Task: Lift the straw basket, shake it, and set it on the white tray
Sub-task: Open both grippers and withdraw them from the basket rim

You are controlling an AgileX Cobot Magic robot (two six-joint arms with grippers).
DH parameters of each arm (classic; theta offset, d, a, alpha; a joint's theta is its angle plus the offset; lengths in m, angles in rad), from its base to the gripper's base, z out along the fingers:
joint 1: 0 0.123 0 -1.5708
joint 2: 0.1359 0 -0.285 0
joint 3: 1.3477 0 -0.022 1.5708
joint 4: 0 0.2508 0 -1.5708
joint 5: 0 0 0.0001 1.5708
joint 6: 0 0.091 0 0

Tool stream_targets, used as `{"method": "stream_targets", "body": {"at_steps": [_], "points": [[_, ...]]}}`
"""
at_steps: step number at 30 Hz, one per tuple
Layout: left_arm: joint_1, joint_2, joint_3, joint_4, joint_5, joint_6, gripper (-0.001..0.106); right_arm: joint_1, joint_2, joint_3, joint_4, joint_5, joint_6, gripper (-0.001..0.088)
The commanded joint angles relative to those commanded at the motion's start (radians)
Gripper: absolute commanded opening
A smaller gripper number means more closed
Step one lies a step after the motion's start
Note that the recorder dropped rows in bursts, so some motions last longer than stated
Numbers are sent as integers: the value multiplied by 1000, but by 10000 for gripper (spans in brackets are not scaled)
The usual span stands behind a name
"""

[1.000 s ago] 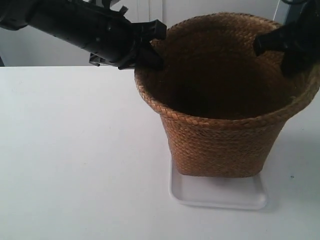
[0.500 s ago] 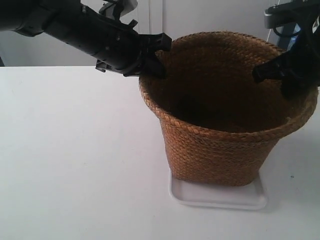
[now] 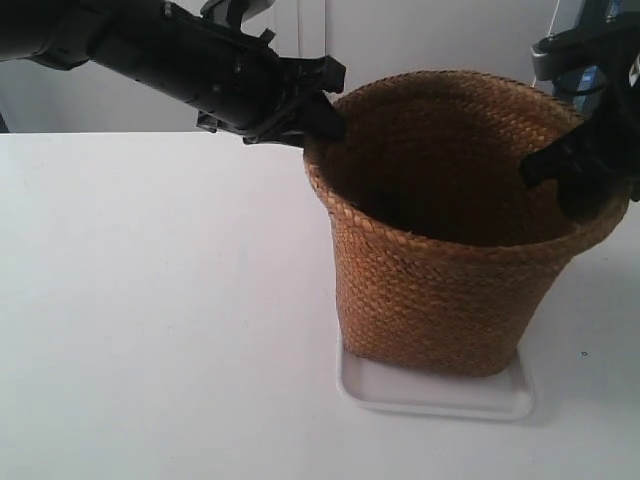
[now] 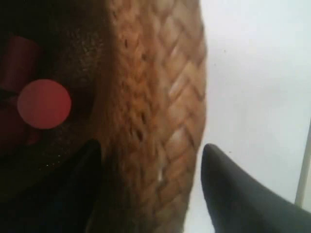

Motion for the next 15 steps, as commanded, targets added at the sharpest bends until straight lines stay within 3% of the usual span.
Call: {"method": "stream_targets", "body": {"at_steps": [6, 15], "points": [[2, -51, 0, 13, -22, 30, 663, 0, -50, -62, -2, 11, 0, 605], [10, -166, 0, 140, 38, 31, 665, 0, -165, -108, 11, 52, 0, 603]]}}
